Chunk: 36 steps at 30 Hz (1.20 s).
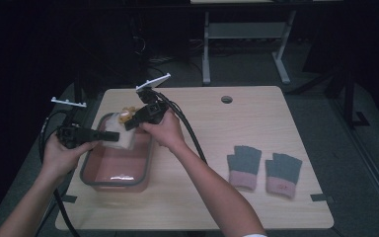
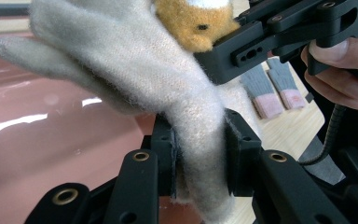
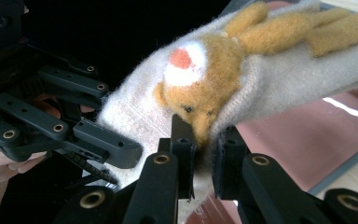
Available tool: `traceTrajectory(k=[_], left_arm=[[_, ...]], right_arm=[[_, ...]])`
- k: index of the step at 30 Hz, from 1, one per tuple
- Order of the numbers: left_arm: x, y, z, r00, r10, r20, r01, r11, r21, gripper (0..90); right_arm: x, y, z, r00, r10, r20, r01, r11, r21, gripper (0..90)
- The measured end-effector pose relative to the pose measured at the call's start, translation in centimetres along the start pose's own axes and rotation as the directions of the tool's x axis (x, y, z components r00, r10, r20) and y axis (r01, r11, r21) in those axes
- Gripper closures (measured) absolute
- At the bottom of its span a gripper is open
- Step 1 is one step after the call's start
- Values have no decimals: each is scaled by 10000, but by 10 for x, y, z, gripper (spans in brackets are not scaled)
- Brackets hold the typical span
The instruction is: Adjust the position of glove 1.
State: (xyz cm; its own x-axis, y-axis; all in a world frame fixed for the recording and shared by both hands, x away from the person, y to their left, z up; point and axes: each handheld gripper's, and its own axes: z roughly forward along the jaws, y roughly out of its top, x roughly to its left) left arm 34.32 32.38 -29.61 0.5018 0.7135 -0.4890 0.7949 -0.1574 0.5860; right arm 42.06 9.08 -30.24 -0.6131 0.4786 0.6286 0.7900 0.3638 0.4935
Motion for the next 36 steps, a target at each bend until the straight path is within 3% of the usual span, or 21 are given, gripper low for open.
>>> traceTrajectory(k=[8, 17, 27, 36], left_arm=[[13, -10, 6, 9990, -411, -160, 413, 9991, 125, 693], [25, -20, 14, 9975, -606, -360, 623, 9970, 470, 693], [34, -31, 27, 9954, -740, -601, 795, 9923, 952, 693], [40, -43, 39, 9922, -904, -857, 1016, 9853, 1371, 692]], right_arm=[[-9, -2, 19, 9997, 212, -141, -207, 9994, 295, 808], [-20, -6, 40, 9980, 585, -253, -568, 9963, 645, 807], [-32, -16, 58, 9960, 884, -160, -861, 9903, 1090, 806], [-39, -24, 74, 9962, 860, 148, -873, 9842, 1540, 800]])
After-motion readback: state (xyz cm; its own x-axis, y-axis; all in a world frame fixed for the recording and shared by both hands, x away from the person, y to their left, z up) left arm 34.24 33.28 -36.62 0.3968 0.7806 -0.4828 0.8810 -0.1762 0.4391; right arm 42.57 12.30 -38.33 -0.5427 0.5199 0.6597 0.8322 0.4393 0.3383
